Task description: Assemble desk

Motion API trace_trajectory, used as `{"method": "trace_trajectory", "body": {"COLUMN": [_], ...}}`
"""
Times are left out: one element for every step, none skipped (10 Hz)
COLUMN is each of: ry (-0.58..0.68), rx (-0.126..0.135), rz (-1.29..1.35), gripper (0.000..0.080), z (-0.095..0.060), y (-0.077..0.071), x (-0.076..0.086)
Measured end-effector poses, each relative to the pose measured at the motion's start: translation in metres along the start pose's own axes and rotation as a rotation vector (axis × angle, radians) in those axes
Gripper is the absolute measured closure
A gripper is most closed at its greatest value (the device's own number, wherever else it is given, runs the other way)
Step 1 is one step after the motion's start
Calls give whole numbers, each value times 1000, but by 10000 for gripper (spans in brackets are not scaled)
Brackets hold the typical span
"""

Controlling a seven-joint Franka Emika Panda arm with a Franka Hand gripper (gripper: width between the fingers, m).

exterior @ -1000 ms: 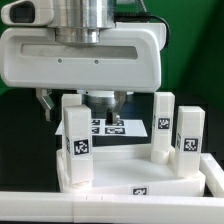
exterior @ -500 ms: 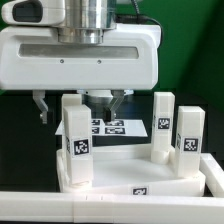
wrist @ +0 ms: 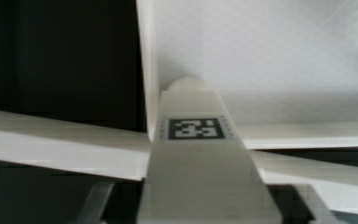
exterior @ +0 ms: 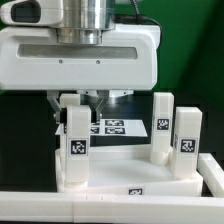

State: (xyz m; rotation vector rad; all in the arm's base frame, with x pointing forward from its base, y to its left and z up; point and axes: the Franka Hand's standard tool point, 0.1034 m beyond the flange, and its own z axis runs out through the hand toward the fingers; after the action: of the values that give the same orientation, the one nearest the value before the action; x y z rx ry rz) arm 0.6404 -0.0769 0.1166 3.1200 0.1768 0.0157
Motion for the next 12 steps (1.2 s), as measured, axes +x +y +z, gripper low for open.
{"method": "trace_trajectory", "body": {"ry": [0, 0, 0, 3, 6, 10, 15, 26, 33, 34, 33, 31], "rx": [0, 1, 1, 1, 3, 7, 13, 17, 25, 32, 37, 42], "rz": [7, 90, 178, 288, 360, 481, 591, 666, 789, 890, 958, 1102], "gripper": [511, 511, 511, 511, 511, 511, 511, 511, 511, 511, 509, 509], "z": [0, 0, 0, 1, 1, 1, 1, 2, 2, 2, 2, 3], "y": [0, 0, 0, -1, 0, -1, 0, 0, 0, 0, 0, 0], "x": [0, 0, 0, 0, 0, 0, 1, 2, 3, 3, 3, 3]}}
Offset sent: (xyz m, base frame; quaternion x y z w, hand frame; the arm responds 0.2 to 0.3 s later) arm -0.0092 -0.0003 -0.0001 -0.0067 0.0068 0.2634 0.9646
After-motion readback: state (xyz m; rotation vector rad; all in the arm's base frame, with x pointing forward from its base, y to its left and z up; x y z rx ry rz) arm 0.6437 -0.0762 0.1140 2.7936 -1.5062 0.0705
